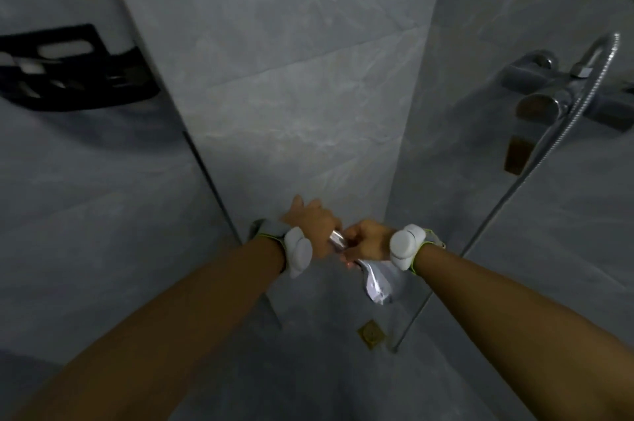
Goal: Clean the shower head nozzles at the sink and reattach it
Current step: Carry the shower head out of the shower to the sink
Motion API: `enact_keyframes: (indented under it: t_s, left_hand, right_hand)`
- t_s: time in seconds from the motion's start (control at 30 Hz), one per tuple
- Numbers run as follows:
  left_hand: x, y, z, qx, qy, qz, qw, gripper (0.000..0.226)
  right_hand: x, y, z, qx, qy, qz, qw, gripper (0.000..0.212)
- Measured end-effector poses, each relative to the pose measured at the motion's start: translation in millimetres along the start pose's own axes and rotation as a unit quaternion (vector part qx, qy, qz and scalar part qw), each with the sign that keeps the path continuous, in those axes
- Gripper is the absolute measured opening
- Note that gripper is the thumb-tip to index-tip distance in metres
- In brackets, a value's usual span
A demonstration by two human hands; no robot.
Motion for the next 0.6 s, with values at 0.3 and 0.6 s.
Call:
enact_keyframes:
  t_s: [0.3,0.6]
  left_hand:
    - [-3.4,-77.6,72.3,-0.101,-0.019,0.084,0.991,0.022]
    - [0.2,-170.2,169.8,-0.127,0.046,0.378,0.916,0.018]
  right_hand:
    - [26.1,-125.8,-23.0,-0.080,-0.013,0.084,0.993,0.024]
    - [28.5,-218.3,-26.7,-0.244,0.076,0.099,0.962,0.027]
Point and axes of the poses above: each hand's wrist, its own z-axis away from the middle knuckle, its own x-axis out of the palm, y = z × x, the point moved 3 cm from there along -z, towards the middle knuckle, and after that the axes turned 4 degrees about -x, right-handed, at the moved point
